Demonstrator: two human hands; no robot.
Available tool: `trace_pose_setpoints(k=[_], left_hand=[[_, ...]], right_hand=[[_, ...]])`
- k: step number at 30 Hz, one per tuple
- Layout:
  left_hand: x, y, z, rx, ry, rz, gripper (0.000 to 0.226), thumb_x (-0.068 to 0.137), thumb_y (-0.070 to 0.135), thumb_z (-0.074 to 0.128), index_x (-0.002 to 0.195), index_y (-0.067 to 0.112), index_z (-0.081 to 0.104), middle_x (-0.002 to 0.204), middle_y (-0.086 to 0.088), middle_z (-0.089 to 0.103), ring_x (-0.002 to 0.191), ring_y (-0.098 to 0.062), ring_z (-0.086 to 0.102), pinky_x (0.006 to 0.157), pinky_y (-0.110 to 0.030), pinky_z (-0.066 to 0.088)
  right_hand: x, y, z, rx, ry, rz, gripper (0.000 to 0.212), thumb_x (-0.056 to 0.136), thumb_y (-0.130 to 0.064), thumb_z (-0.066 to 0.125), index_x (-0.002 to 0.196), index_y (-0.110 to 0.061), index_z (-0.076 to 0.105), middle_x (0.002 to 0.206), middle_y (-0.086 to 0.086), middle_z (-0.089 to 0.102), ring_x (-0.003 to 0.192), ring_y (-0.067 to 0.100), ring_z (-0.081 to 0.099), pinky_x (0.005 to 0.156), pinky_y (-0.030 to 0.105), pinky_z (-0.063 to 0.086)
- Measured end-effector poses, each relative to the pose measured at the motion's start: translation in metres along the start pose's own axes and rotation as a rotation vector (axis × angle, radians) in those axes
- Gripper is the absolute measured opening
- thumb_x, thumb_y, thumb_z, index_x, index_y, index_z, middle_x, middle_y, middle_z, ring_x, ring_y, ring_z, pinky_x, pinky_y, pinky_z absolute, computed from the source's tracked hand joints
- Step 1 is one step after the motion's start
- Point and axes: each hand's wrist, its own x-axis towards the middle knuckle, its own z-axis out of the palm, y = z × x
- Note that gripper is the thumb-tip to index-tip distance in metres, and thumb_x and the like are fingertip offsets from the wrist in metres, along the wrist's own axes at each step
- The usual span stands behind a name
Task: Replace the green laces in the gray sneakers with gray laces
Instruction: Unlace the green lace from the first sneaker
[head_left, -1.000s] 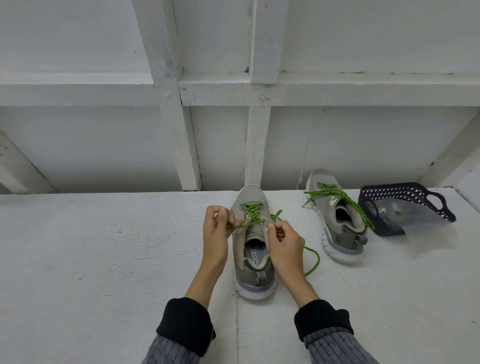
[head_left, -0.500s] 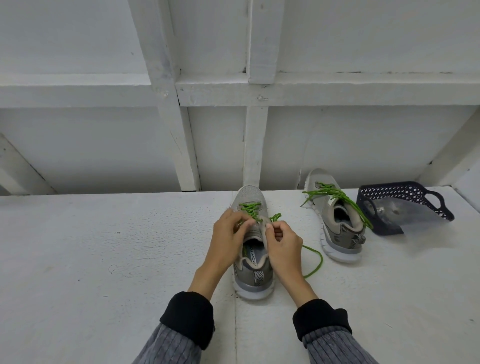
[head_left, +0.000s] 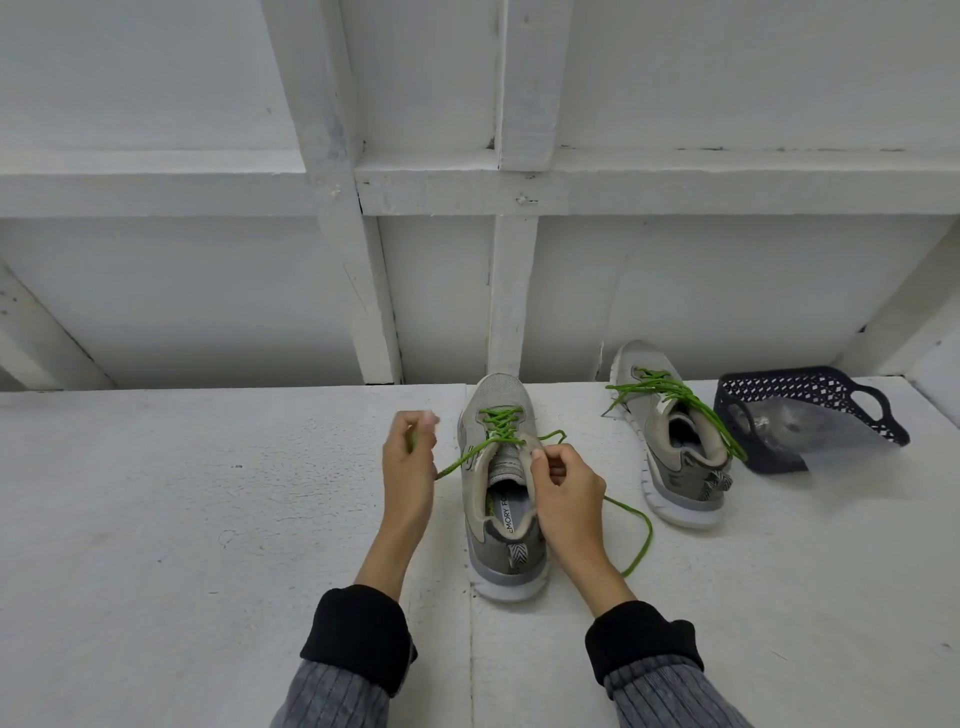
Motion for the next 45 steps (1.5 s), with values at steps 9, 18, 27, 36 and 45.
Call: trace_pose_setpoints(k=[9,18,27,36,45], left_hand=[[-0.007,0.009,0.015,0.749,-0.228,0.293,0.015,0.093,0.048,0.059,0.098,0.038,0.069,0.087,0.014,0.049,0.093,-0.004,0.048,0.063,-0.021,0.034],[-0.008,0.003,0.017,0.679,-0.261,0.266,0.007,0.093,0.044,0.062,0.093,0.039,0.066,0.101,0.012,0.049,0.102,-0.002,0.041,0.068,-0.020,0.039],[-0.010,0.009,0.009,-0.467,-0.204,-0.301,0.030,0.105,0.022,0.040,0.087,0.008,0.059,0.084,0.004,0.073,0.086,-0.014,0.064,0.083,-0.031,0.049],[0.004,0.003,-0.009,-0.569,-0.088,-0.331,0.028,0.107,0.026,0.037,0.079,0.020,0.039,0.066,0.007,0.038,0.048,-0.005,0.029,0.044,-0.016,0.031],[0.002,-0.026,-0.021,0.425,-0.097,-0.050,0.016,0.098,0.029,0.058,0.083,0.025,0.060,0.085,0.011,0.065,0.083,-0.006,0.058,0.083,-0.037,0.044]], right_hand=[[0.001,0.003,0.001,0.016,0.002,0.021,0.012,0.094,-0.014,0.059,0.083,-0.014,0.063,0.075,-0.003,0.065,0.070,-0.003,0.059,0.062,0.008,0.045],[0.000,0.002,0.001,0.019,-0.003,0.008,0.012,0.094,-0.014,0.058,0.084,-0.016,0.063,0.076,-0.006,0.065,0.072,-0.004,0.060,0.062,0.007,0.045],[0.000,0.002,0.000,0.012,-0.011,0.015,0.013,0.094,-0.014,0.059,0.082,-0.017,0.062,0.074,-0.007,0.064,0.068,-0.006,0.059,0.062,0.008,0.046],[-0.001,0.001,-0.001,0.015,-0.003,0.006,0.014,0.094,-0.013,0.059,0.081,-0.015,0.062,0.073,-0.006,0.063,0.067,-0.007,0.058,0.061,0.006,0.044],[-0.001,-0.001,-0.001,0.025,-0.004,0.014,0.012,0.093,-0.012,0.060,0.082,-0.015,0.062,0.074,-0.007,0.064,0.069,-0.008,0.059,0.062,0.003,0.043]])
